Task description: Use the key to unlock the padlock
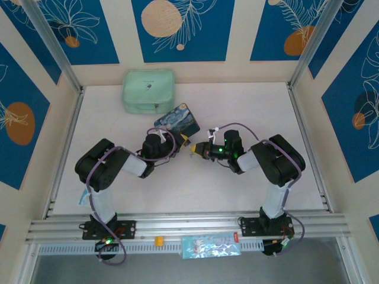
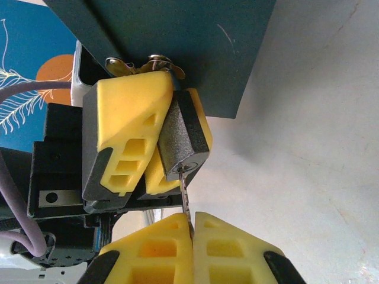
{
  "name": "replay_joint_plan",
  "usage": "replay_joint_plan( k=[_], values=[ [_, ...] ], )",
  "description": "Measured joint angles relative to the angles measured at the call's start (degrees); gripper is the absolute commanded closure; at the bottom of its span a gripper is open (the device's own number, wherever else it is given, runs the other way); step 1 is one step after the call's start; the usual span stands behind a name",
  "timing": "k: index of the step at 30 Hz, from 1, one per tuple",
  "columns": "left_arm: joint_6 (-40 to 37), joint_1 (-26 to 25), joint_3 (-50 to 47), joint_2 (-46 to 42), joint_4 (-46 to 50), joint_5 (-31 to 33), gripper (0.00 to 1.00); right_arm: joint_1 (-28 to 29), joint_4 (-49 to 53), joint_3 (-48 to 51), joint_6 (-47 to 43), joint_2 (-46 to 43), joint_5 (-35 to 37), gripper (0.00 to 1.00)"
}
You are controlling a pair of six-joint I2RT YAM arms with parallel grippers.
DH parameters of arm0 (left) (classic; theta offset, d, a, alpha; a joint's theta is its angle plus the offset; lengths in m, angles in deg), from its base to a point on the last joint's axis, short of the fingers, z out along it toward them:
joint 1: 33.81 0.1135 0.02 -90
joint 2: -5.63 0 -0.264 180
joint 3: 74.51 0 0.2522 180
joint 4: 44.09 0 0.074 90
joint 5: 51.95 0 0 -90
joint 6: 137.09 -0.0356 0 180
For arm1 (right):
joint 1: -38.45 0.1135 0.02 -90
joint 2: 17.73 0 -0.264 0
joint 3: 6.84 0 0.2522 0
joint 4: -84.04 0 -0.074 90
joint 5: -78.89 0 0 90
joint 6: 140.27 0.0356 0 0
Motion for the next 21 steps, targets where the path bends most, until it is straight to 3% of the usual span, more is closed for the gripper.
replay_joint_plan(
  k=[13, 21],
  values=[
    [0.83, 0.02, -0.11, -0.07, -0.31, 1.51, 1.0, -0.57, 0.33, -2.23, -0.42, 1.75, -1.95, 1.0],
    [1.51, 0.02, -0.15, -0.07, -1.27, 3.13, 1.0, -0.26, -1.44, -3.08, 4.46, 2.91, -2.16, 1.0]
  ],
)
